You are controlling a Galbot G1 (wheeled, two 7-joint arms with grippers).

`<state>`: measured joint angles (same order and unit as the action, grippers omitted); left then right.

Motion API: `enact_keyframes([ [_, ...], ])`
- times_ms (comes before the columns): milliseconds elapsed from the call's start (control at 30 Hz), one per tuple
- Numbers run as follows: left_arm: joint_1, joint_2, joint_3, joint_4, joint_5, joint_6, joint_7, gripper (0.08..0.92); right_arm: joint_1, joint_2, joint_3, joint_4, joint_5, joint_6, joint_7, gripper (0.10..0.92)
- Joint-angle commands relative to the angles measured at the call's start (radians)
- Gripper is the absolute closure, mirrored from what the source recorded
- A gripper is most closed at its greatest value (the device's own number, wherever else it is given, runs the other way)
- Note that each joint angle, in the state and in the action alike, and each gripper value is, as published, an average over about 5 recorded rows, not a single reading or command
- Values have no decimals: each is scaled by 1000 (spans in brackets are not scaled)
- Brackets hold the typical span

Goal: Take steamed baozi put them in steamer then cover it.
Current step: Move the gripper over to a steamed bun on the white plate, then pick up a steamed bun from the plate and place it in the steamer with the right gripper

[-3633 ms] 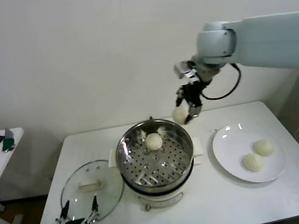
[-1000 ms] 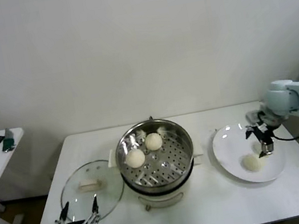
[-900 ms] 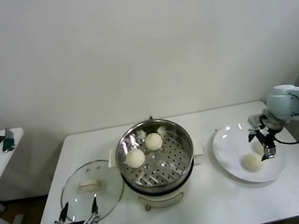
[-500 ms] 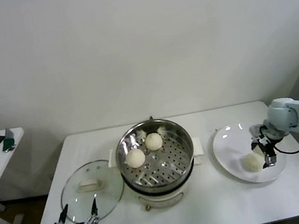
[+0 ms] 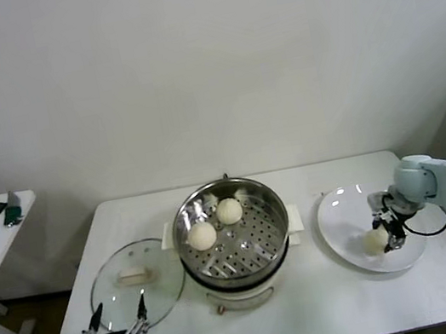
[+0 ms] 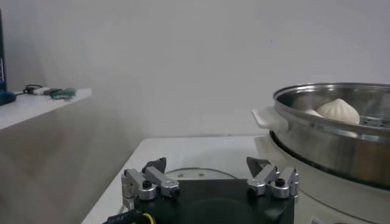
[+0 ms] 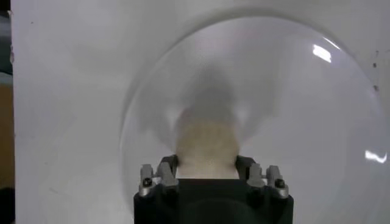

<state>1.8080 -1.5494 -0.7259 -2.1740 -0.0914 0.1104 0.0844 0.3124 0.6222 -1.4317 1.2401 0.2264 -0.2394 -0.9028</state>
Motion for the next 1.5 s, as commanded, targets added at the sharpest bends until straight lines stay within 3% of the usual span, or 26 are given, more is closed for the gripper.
enact_keyframes([
  [33, 3, 0, 1, 3, 2, -4, -1, 177, 82, 5, -20, 3, 2, 38, -23, 419],
  [333, 5, 4, 3, 0, 18, -1, 0, 177, 677, 118, -300, 156, 134, 277, -118, 423],
  [600, 6, 7, 2, -4, 23, 1, 1, 177, 931, 304, -204, 384, 160, 476, -178, 420],
  [900, 10, -2, 1, -22, 21, 1, -1, 177, 765, 508, -101, 523, 39, 493, -138, 415],
  [1200, 16, -6, -18, -43, 8, 2, -1, 177, 457, 662, -94, 408, -120, 461, -98, 423],
  [1500, 20, -13, -18, -40, 10, -1, -2, 177, 338, 678, -108, 338, -198, 463, -99, 423],
])
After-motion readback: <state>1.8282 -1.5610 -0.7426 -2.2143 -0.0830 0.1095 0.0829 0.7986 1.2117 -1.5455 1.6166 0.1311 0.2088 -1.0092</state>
